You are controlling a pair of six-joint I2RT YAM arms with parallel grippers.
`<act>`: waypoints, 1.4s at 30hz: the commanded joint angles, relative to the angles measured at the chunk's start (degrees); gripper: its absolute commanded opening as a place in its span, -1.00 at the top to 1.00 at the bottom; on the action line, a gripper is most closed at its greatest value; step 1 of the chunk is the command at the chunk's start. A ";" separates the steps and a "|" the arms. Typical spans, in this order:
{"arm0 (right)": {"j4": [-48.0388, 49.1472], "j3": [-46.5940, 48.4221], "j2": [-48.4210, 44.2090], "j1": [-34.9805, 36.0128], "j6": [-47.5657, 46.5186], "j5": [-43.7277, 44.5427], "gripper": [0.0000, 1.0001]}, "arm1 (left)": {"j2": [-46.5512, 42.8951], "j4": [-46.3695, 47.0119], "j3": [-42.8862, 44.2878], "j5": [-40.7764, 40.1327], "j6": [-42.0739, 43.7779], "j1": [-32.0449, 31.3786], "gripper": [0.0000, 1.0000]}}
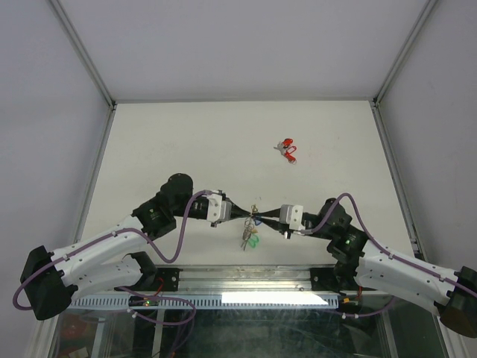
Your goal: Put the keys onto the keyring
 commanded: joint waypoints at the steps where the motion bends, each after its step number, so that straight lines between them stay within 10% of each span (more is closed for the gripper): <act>1: 0.02 3.00 -0.26 0.35 0.11 1.09 0.94 | -0.23 1.93 2.82 0.05 1.43 -0.50 1.00; 11: 2.44 2.10 -1.68 0.35 1.43 3.00 1.00 | -1.15 2.83 2.02 -0.51 0.87 -0.50 1.00; 21: 7.06 1.22 -3.23 0.35 2.89 2.43 1.00 | -4.42 10.70 -2.34 -0.18 -3.58 -0.54 0.34; 42: 16.18 -0.39 -4.33 0.35 3.41 -1.84 1.00 | -5.05 19.67 -4.14 -0.54 -9.16 -0.50 0.40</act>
